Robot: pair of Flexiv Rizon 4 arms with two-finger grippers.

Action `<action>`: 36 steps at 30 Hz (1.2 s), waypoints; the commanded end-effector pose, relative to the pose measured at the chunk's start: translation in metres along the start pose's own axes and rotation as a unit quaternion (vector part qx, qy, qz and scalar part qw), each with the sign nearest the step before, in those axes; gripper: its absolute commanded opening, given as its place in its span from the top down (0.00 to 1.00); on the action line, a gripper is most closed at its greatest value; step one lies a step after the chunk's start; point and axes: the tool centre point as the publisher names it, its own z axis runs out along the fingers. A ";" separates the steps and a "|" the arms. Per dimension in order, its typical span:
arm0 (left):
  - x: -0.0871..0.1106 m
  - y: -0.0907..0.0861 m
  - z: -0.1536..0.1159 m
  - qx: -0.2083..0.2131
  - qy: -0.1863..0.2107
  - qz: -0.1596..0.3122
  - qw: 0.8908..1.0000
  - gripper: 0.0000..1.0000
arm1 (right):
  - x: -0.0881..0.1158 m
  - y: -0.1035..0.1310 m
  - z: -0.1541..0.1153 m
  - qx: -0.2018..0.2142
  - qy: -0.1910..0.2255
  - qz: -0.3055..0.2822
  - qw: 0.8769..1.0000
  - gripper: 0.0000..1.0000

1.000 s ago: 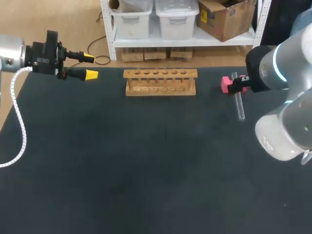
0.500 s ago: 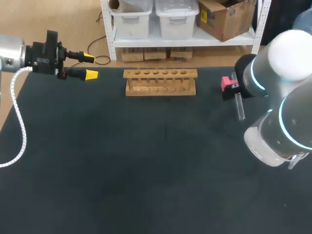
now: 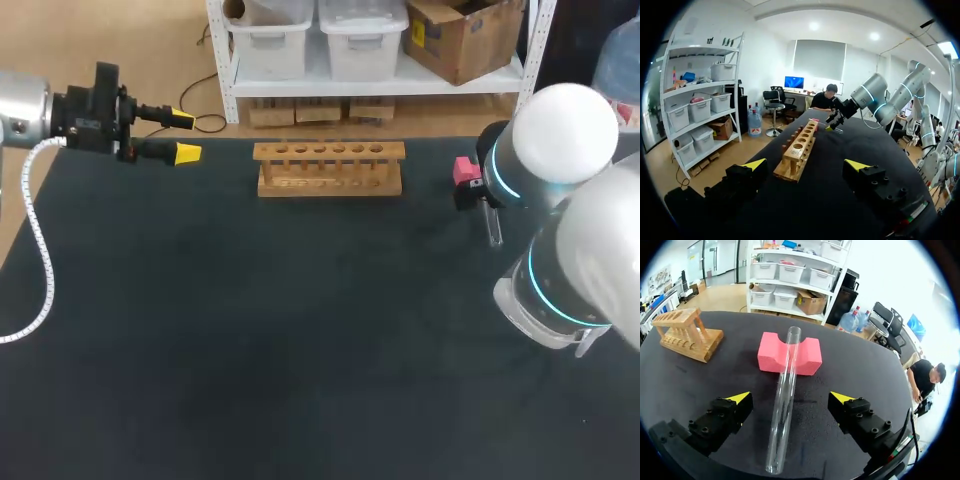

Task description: Grasp the test tube, adjust it, and insert it.

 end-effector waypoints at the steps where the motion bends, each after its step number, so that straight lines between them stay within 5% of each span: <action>1: 0.001 0.000 0.000 0.000 -0.001 0.001 1.000 0.00 | 0.002 0.002 0.003 0.034 -0.006 0.003 0.999 0.00; 36: 0.001 0.000 0.000 0.000 -0.001 0.001 1.000 0.00 | -0.002 0.000 0.024 -0.025 -0.039 0.053 0.998 0.00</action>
